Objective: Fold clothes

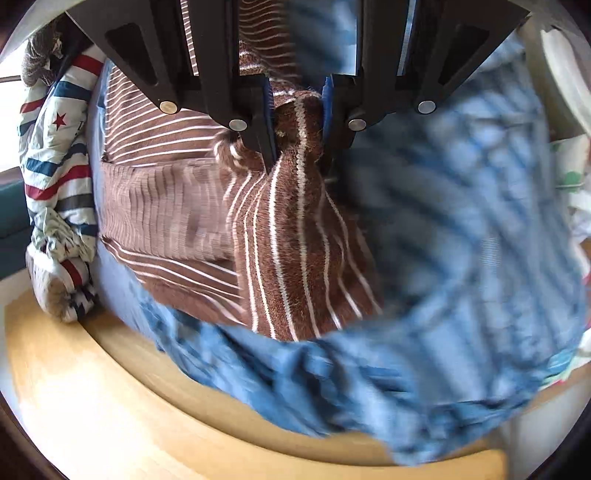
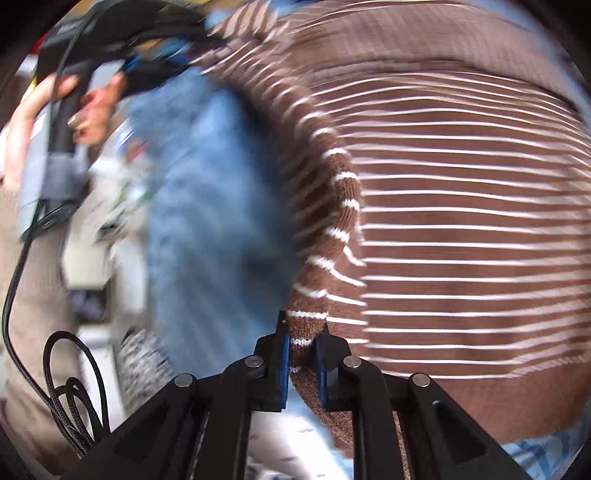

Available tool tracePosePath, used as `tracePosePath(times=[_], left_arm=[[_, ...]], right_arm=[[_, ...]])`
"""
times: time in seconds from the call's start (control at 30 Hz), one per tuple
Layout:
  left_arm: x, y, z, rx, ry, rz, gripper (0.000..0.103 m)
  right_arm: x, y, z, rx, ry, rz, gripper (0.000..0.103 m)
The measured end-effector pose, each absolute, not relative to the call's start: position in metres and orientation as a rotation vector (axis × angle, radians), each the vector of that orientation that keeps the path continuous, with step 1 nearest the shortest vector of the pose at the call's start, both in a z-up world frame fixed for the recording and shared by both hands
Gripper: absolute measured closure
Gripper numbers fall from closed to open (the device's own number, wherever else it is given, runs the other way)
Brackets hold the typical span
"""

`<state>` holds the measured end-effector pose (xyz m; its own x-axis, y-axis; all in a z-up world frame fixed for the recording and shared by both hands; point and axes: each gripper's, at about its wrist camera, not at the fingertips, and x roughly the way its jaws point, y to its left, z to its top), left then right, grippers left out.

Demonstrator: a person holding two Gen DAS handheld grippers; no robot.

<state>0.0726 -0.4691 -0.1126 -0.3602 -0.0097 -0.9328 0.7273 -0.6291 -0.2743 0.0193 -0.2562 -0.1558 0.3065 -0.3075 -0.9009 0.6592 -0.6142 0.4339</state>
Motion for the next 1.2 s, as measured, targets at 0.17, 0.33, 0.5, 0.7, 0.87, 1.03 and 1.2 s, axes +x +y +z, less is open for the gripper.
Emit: tracePosePath(times=[0.17, 0.33, 0.5, 0.7, 0.87, 1.03, 1.2], left_arm=[[0.128, -0.514, -0.15, 1.427, 1.068, -1.88, 0.083], [0.183, -0.551, -0.184, 1.39, 1.167, -1.657, 0.083], [0.208, -0.558, -0.169, 1.187, 1.446, -1.77, 0.077], [0.165, -0.538, -0.151, 1.185, 1.419, -1.935, 0.023], [0.128, -0.53, -0.176, 1.389, 1.357, -1.887, 0.061], [0.129, -0.523, -0.156, 1.392, 1.28, -1.973, 0.07], [0.138, -0.53, -0.144, 1.368, 1.367, -2.007, 0.074]], right_arm=[[0.083, -0.304, -0.165, 1.706, 0.428, -1.139, 0.06], [0.107, -0.325, -0.181, 1.738, 0.453, -1.16, 0.047], [0.082, -0.311, -0.175, 1.747, 0.321, -1.326, 0.041], [0.065, -0.303, -0.172, 1.776, 0.24, -1.381, 0.04], [0.076, -0.312, -0.173, 1.769, 0.306, -1.349, 0.04], [0.086, -0.32, -0.179, 1.777, 0.428, -1.323, 0.04], [0.095, -0.334, -0.185, 1.761, 0.546, -1.374, 0.039]])
